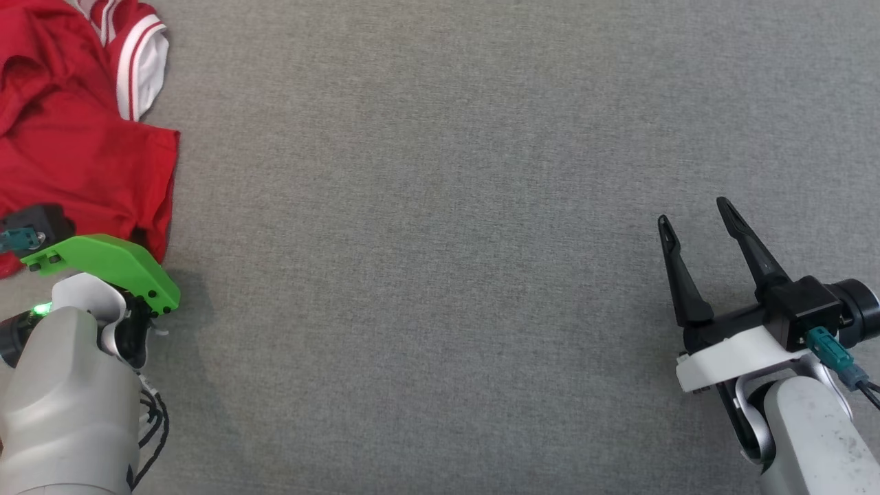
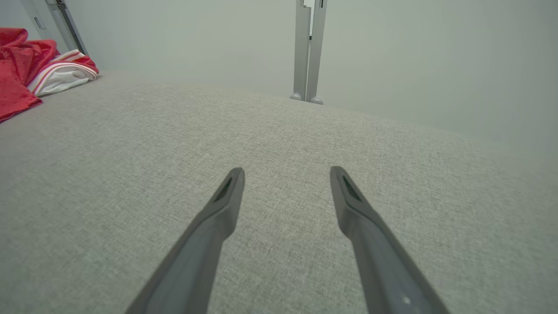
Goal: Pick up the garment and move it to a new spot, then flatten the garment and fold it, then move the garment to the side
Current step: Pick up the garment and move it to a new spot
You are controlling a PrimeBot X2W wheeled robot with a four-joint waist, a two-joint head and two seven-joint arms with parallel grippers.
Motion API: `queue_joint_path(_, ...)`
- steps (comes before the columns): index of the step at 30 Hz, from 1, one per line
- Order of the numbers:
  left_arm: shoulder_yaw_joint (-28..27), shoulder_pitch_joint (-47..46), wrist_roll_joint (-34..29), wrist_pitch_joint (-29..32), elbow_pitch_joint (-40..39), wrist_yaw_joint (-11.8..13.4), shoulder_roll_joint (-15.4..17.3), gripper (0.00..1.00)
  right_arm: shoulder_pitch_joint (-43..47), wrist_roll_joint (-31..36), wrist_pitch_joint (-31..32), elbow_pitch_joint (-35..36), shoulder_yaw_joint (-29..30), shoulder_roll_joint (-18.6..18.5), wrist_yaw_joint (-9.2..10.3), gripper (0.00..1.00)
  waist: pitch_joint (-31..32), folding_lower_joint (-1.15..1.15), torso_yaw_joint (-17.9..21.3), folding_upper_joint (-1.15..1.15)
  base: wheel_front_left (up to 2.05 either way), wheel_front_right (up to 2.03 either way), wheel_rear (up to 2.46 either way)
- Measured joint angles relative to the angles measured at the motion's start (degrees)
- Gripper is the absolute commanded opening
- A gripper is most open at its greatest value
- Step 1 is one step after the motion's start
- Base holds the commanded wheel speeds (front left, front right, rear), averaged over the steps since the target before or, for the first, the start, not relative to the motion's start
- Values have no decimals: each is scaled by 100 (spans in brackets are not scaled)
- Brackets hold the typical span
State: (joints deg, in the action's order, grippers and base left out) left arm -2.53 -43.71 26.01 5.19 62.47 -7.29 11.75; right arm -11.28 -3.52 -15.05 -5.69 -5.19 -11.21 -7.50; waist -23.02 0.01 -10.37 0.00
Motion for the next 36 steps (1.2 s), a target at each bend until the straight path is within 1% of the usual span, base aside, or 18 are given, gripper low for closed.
queue_joint_path(2,166,47,-69,-177,-70,7,98,0,68,-3,-1,-51,38,51,0,100,-21,0,119,0,0,0,0)
queue_joint_path(4,314,117,-29,-234,-269,19,100,0,178,-22,-1,-99,67,129,0,100,25,0,176,0,0,0,0)
queue_joint_path(7,649,313,67,-274,-821,5,12,0,321,-45,-1,-162,125,256,0,100,153,0,223,0,0,0,0)
queue_joint_path(10,939,548,205,-207,-1706,-11,8,0,476,-67,-1,-203,203,386,0,100,340,-1,237,0,0,0,0)
queue_joint_path(12,1033,704,299,-63,-2563,-11,105,0,582,-80,-1,-232,214,467,0,100,505,-1,227,0,0,0,0)
queue_joint_path(15,1109,983,365,376,-3991,14,181,0,700,-89,0,-254,234,559,0,100,776,-1,188,0,0,0,0)
queue_joint_path(17,1146,1159,394,742,-5000,111,247,0,749,-94,-1,-256,235,616,0,100,947,-1,172,0,0,0,0)
queue_joint_path(20,1182,1480,632,1337,-6598,301,243,0,760,-103,-1,-259,229,689,0,100,1188,-2,191,0,0,0,0)
queue_joint_path(23,1218,1771,951,1815,-7833,487,156,0,754,-135,-1,-267,190,733,0,100,1319,-2,312,0,0,0,0)
queue_joint_path(24,1261,1836,1038,1934,-8123,531,114,0,754,-141,-1,-267,196,743,0,100,1344,-2,358,0,0,0,0)
queue_joint_path(26,1335,1958,1444,2199,-8794,666,-107,0,753,-143,0,-267,196,765,0,100,1393,-2,490,0,0,0,0)
queue_joint_path(29,1412,2085,1917,2562,-9448,848,-281,0,754,-166,-1,-270,241,790,0,100,1422,-1,709,0,0,0,0)
queue_joint_path(32,1429,2152,2403,2893,-9832,1048,-383,0,754,-194,0,-268,252,808,0,100,1415,-1,949,0,0,0,0)
queue_joint_path(34,1407,2182,2517,3072,-9869,1136,-368,0,746,-204,-1,-265,224,817,-1,100,1396,-2,1105,0,0,0,0)
queue_joint_path(36,1395,2200,2721,3232,-9679,1189,-336,0,707,-246,0,-266,209,823,0,100,1361,-2,1276,0,0,0,0)
